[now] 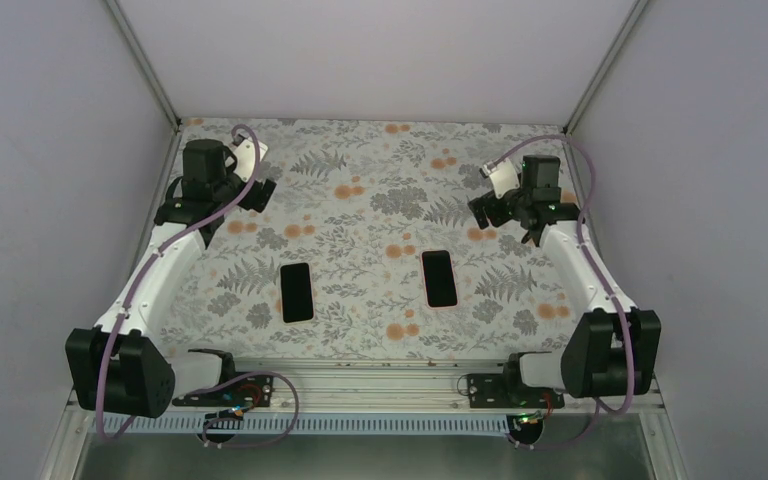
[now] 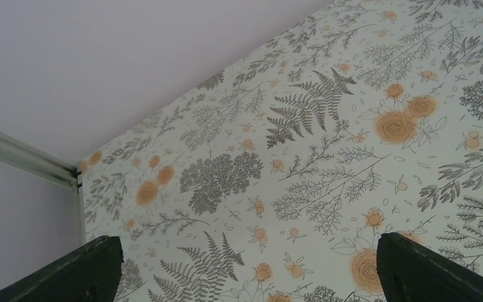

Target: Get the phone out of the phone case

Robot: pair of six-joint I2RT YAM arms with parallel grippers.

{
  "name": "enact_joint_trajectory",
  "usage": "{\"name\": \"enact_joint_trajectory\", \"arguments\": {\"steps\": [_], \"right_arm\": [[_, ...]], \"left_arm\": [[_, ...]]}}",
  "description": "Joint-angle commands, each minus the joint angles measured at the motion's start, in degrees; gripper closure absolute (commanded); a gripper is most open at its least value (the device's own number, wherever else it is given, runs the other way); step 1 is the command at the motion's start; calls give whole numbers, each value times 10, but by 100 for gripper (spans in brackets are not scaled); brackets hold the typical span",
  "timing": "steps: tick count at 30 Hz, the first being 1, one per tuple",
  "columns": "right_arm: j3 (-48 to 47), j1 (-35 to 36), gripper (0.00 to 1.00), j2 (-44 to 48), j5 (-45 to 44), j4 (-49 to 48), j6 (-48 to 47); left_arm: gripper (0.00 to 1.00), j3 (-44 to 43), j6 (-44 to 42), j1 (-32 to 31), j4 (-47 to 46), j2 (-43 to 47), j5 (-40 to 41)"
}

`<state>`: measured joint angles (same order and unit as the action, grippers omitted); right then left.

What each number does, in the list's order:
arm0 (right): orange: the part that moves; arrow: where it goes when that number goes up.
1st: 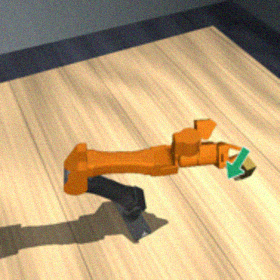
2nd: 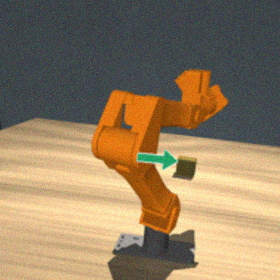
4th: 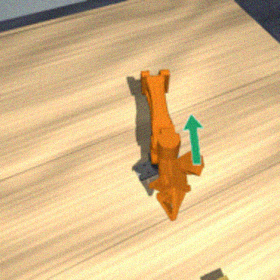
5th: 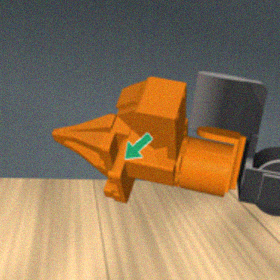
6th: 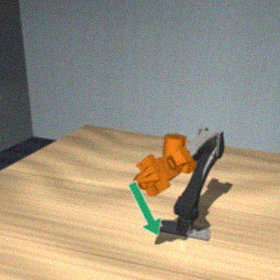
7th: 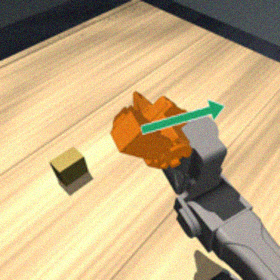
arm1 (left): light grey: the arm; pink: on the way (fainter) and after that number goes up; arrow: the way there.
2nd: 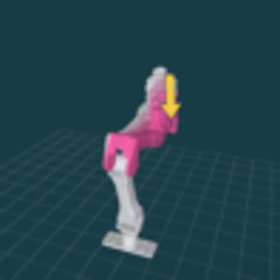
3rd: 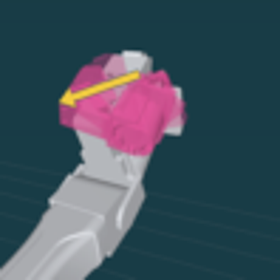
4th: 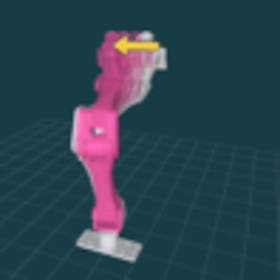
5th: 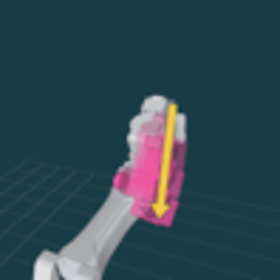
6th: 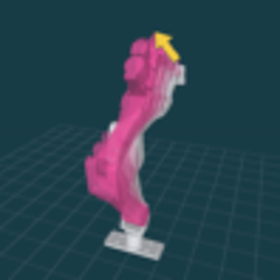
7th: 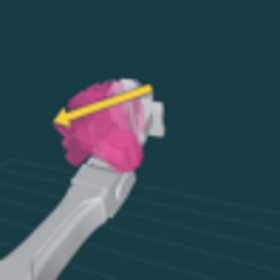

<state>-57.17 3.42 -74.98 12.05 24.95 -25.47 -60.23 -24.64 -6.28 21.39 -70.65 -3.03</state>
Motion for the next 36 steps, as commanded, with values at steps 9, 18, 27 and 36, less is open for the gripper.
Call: {"name": "enact_joint_trajectory", "arguments": {"steps": [9,18,27,36], "right_arm": [[-72,53,0,-53,12,153,4],[-173,137,0,-198,4,296,106],[-121,148,0,-219,-2,306,127],[-132,162,0,-276,37,348,90]], "left_arm": [[0,-16,-25,-3,1,8,0],[0,-61,-19,-13,9,-33,27],[0,-11,-34,-16,-1,-19,67],[0,0,-40,-16,-1,-15,59]]}}
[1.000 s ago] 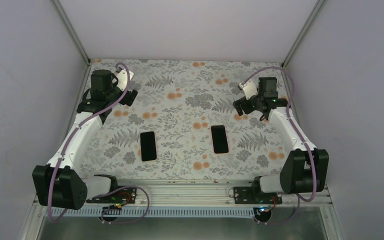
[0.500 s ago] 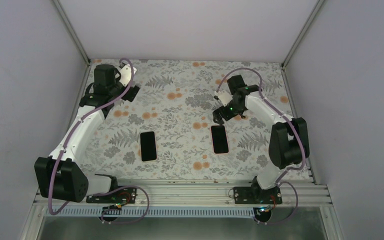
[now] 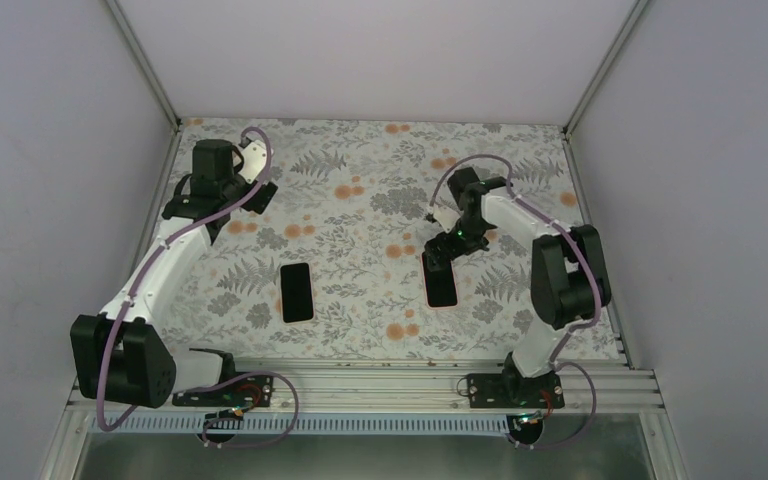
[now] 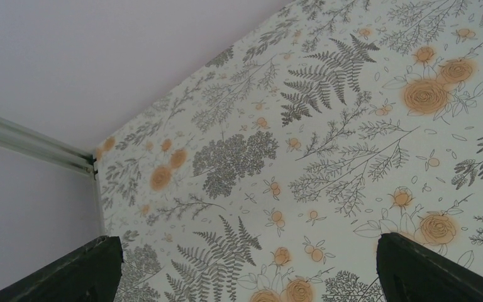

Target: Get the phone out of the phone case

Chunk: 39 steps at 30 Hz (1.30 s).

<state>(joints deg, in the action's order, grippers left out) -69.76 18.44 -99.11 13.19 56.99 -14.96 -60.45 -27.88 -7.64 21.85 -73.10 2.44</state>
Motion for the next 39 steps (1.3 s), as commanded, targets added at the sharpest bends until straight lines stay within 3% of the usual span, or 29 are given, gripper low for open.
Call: {"name": "enact_joint_trajectory", "arguments": {"steps": [1,9,17,21,26,31,39], "right_arm": [[-5,16,0,-44,26,29,-16],[-3,33,0,-81,32,5,-4],[-51,110,0,-141,47,6,5],[-86,158,0,-166,26,-6,10],[-71,211,0,-182,-72,-37,6],[12,207,0,-96,-167,-126,-37],[154,162,0,62,-176,-169,-131]], "left_arm": [[0,6,-8,-3,-8,10,7],[0,28,-7,-3,-26,12,17],[0,19,-5,-2,-29,5,21],[0,23,-6,-3,-27,9,22],[0,38,-10,-3,-32,13,30],[0,44,-6,-3,-37,10,26],[0,22,-3,-7,-37,-12,3]]}}
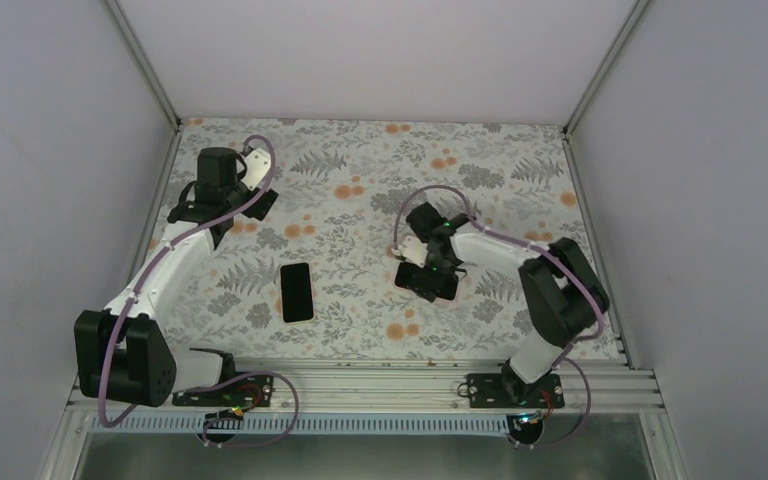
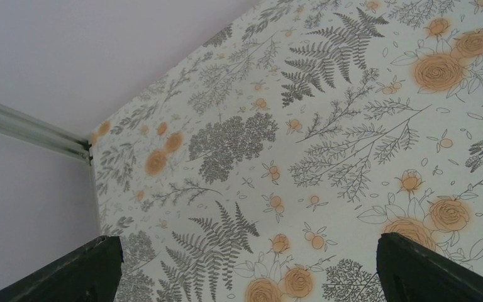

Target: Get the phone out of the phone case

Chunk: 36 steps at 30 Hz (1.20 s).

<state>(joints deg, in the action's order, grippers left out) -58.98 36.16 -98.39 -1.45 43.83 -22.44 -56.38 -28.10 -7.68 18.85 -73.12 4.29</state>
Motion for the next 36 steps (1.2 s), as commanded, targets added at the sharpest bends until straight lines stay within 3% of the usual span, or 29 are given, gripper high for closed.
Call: {"name": "enact_joint_trajectory", "arguments": {"steps": [1,13,23,27,29,32,36], "right_arm": [[57,-19,0,58,-27,-40,-58],[93,-35,0,66,22,-112,-124],[57,-38,0,1,77,-60,-175],[59,-38,8,-5,51,-69,-161],[61,-39,19,4,32,-77,-151],[65,-39,28,25,15,-87,-142],[67,-40,32,65,11,-101,-127]], "left_arm": [[0,-24,0,-9,-6,-15,-20],[0,-56,-7,-55,19,-50,-46],[0,-74,-13,-67,30,-71,-107],[0,-82,-6,-72,27,-82,-130],[0,-98,-1,-74,43,-95,-156],[0,-114,13,-76,72,-118,-220],[1,-95,16,-83,81,-155,-342]]}}
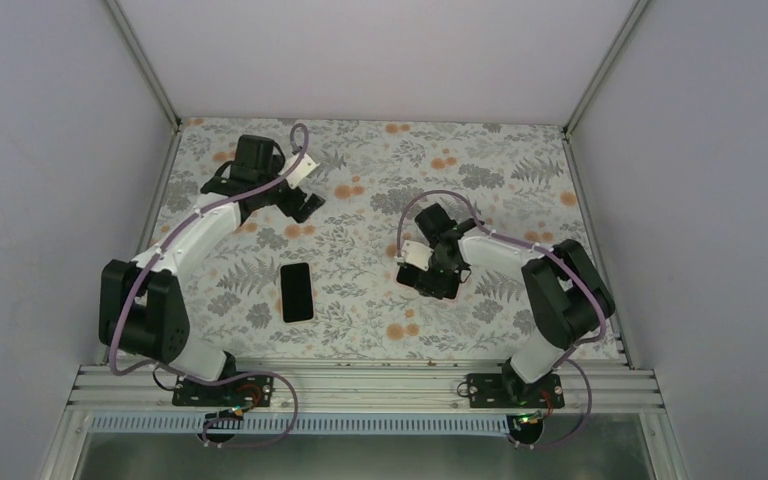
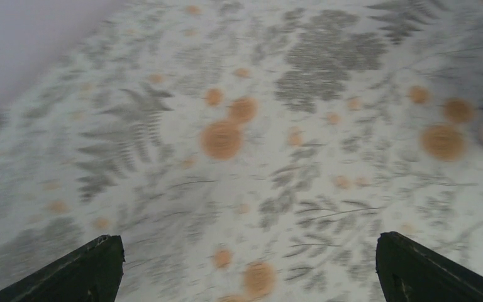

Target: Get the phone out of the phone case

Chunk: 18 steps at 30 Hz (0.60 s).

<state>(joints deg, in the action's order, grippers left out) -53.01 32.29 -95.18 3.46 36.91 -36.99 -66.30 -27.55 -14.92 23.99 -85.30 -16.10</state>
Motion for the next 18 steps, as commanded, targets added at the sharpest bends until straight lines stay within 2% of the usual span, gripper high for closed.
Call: {"name": "enact_joint_trajectory", "arguments": {"steps": [1,6,13,18], "right_arm": [[5,-1,32,40,-35,-33,21],[-29,-1,33,66,-21,-20,32],[-89,0,28,58,-20,-25,45],[-112,0,28,33,-18,-46,59]], "left_arm": [[3,4,3,-21,38,-47,-157],[3,-43,-2,-61,91,-117,-250],[0,-174,-5,-68,191,-265,-392],[0,-254,0,-78,241,-346,-421]]}}
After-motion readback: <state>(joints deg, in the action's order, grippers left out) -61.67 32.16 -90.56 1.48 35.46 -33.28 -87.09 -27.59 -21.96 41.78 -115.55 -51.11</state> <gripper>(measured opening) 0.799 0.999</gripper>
